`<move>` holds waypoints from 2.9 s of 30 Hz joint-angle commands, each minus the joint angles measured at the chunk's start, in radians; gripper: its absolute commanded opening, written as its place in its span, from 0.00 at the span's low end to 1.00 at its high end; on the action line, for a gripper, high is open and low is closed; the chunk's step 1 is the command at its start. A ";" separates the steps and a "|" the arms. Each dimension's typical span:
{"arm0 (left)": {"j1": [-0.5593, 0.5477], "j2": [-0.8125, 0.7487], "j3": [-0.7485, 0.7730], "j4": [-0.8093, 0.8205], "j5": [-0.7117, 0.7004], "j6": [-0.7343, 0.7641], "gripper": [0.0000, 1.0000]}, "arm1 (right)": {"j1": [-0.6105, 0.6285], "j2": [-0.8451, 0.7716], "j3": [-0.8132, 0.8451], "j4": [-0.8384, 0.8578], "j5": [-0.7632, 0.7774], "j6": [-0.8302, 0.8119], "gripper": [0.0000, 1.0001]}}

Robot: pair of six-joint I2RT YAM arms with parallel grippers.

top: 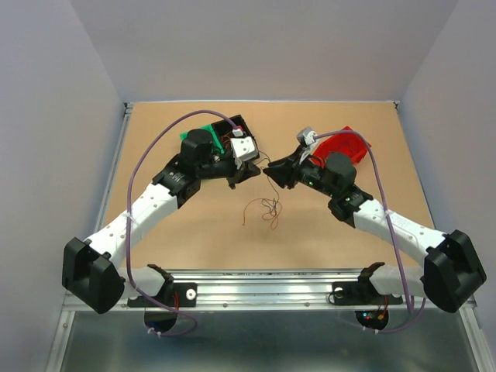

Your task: Untangle the cables

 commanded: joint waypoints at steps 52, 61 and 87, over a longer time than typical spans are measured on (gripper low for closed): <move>0.002 0.284 0.090 -0.070 -0.296 0.101 0.46 | 0.010 0.266 0.027 -0.367 0.083 0.016 0.04; 0.003 0.349 0.054 -0.044 -0.340 0.104 0.41 | 0.023 0.376 0.066 -0.295 -0.003 0.039 0.25; 0.094 0.331 0.070 -0.016 -0.330 0.044 0.41 | 0.212 0.518 0.115 -0.368 0.319 -0.074 0.15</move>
